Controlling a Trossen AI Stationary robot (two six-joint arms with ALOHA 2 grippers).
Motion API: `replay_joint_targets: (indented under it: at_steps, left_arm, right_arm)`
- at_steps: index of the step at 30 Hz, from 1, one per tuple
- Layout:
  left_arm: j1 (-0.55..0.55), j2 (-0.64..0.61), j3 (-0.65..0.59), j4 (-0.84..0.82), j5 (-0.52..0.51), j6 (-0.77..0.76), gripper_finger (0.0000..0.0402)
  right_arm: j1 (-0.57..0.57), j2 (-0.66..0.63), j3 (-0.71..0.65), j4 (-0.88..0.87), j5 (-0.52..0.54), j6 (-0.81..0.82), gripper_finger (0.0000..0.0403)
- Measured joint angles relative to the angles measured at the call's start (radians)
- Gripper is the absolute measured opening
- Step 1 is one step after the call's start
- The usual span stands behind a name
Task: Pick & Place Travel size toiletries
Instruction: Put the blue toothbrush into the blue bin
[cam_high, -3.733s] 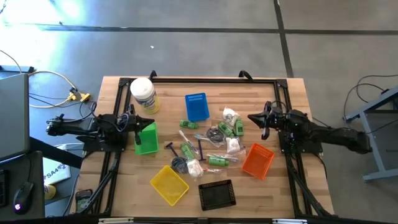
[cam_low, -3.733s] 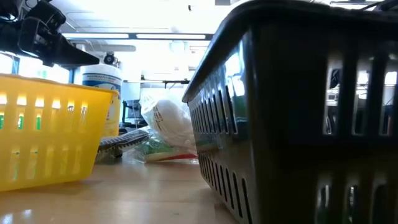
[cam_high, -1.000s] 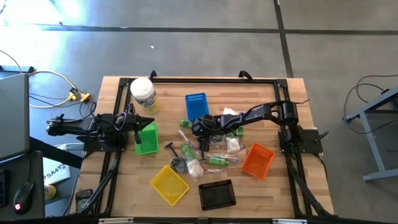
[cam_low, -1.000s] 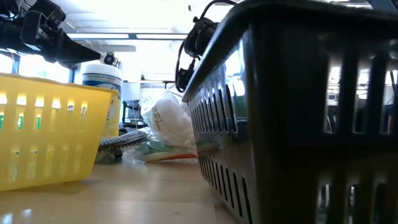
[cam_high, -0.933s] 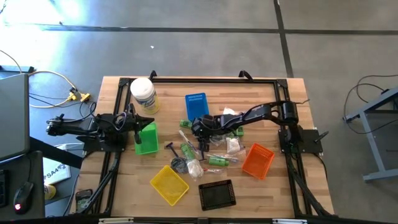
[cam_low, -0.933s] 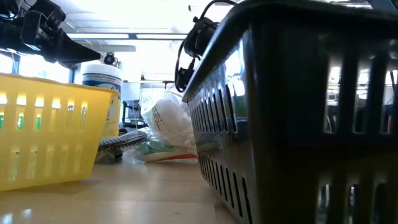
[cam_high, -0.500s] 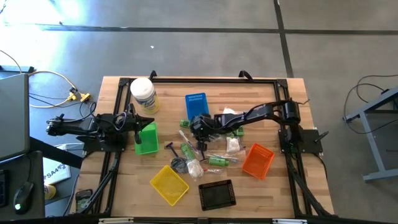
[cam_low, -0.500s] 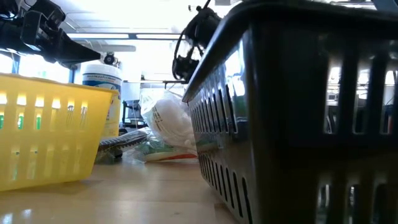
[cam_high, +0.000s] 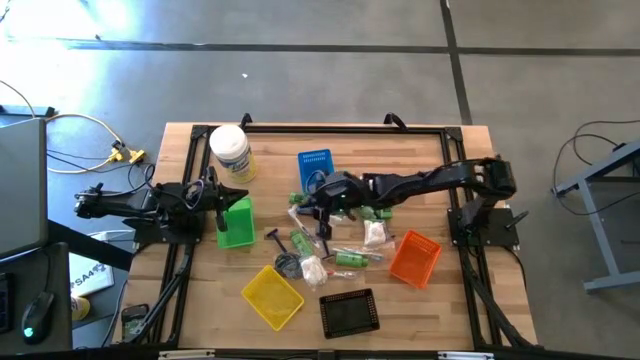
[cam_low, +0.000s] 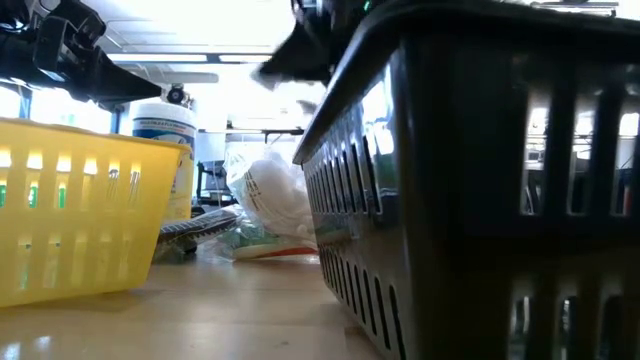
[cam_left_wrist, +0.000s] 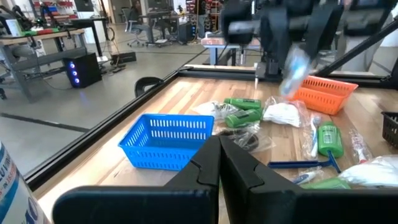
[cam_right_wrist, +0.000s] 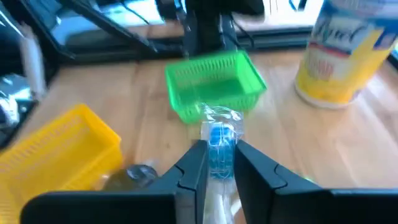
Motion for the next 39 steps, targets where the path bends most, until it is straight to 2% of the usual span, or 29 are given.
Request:
replay_joint_targets:
  at_steps: [3, 9, 20, 23, 27, 39]
  left_arm:
    - [0.0, 0.0, 0.0, 0.0, 0.0, 0.0, 0.0]
    - [0.0, 0.0, 0.0, 0.0, 0.005, 0.0, 0.0]
    - [0.0, 0.0, 0.0, 0.0, 0.019, 0.0, 0.0]
    - [0.0, 0.0, 0.0, 0.0, 0.018, 0.0, 0.0]
    - [0.0, 0.0, 0.0, 0.0, 0.018, 0.0, 0.0]
    - [0.0, 0.0, 0.0, 0.005, 0.014, 0.003, 0.0]
  right_arm:
    - [0.007, -0.075, 0.002, 0.02, -0.005, -0.005, 0.0069]
    - [-0.017, -0.266, -0.001, -0.003, -0.149, -0.011, 0.0065]
    - [-0.078, -0.609, -0.012, -0.172, -0.119, -0.056, 0.0066]
    - [-0.086, -0.706, -0.081, -0.174, -0.107, -0.057, 0.0066]
    - [-0.088, -0.839, -0.201, -0.167, -0.021, -0.05, 0.0066]
    - [-0.088, -1.21, -0.579, -0.01, 0.04, -0.003, 0.0067]
